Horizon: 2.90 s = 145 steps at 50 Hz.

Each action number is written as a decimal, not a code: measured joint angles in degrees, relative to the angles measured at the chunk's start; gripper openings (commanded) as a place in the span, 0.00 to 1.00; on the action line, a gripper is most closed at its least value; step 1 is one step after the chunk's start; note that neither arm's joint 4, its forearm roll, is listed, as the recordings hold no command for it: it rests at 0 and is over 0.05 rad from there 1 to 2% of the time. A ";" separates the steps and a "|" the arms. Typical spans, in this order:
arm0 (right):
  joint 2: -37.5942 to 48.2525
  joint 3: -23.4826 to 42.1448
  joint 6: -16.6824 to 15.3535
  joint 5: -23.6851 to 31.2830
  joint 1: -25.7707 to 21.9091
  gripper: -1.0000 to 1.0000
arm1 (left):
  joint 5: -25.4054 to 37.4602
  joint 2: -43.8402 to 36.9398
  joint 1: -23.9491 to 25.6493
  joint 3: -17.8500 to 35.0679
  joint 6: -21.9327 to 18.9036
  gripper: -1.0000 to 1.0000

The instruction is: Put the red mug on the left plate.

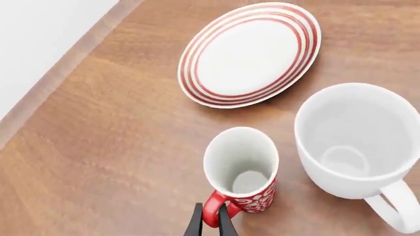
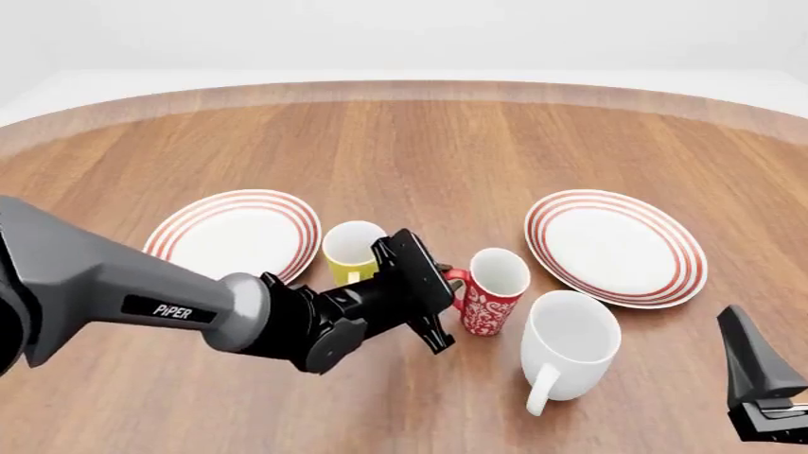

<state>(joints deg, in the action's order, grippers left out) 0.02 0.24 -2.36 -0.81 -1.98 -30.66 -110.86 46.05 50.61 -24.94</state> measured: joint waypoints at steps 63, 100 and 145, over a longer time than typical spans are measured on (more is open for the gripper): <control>0.00 -0.15 -0.97 -0.01 -0.26 1.00 | 7.99 13.44 -4.29 -1.03 11.86 0.00; 0.00 -0.16 -1.61 -0.05 -0.36 1.00 | 12.33 24.42 -12.59 -1.94 14.64 0.00; -0.01 -0.15 -1.93 -0.06 -0.33 1.00 | 6.05 30.65 -24.28 -9.68 13.47 0.00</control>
<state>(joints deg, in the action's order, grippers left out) 0.02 0.08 -4.28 -0.87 -2.31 -24.61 -80.20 21.77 40.93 -11.48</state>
